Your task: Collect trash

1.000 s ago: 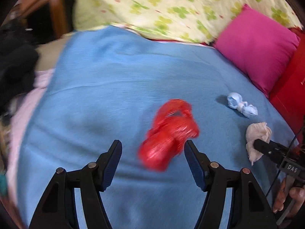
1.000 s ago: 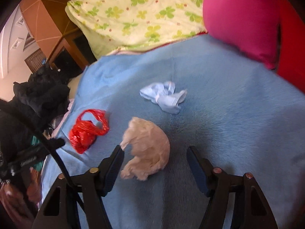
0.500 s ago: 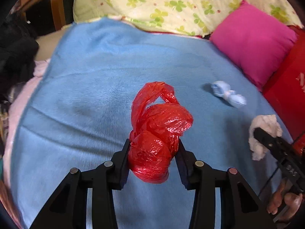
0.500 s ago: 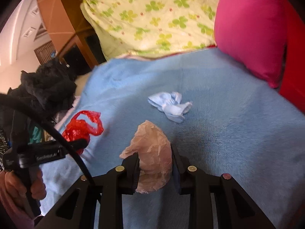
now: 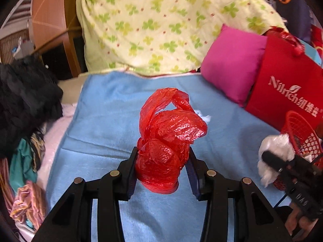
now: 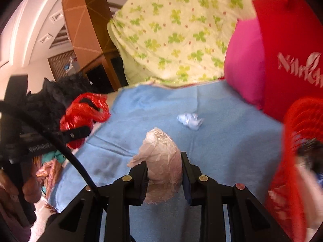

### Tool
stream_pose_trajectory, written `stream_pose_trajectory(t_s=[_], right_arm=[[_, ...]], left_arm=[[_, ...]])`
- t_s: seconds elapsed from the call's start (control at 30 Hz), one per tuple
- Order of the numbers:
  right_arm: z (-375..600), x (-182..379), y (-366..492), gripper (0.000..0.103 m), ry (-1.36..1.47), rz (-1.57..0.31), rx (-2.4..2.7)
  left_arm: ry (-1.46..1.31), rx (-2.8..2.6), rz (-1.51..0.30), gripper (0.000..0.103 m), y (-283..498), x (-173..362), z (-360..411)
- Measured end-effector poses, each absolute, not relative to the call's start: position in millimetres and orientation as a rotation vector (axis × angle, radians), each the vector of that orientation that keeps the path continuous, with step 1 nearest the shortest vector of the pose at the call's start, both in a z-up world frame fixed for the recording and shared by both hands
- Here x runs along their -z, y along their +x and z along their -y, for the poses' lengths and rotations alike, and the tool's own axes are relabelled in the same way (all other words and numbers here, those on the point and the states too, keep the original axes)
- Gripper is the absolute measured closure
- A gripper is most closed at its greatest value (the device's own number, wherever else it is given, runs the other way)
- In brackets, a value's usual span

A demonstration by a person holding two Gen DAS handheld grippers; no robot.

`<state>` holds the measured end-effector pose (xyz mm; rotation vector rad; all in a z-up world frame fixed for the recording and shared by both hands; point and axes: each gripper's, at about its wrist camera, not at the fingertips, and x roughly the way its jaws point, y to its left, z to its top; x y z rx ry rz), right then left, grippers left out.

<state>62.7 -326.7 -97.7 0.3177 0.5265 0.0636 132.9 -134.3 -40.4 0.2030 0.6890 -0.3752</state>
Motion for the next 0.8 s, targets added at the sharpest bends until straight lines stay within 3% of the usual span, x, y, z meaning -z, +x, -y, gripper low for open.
stream_pose_trajectory(t_s=[0.3,0.8], right_arm=[[324,39,7,0.073,0.314,-0.407,-0.060],[329,12,-23,0.073,0.294,-0.352,-0.035]], left_arm=[[0.252,0.396,-0.556,0.057,82,0,147],[0.272,0.437,-0.493,0.055,50,-18,160]])
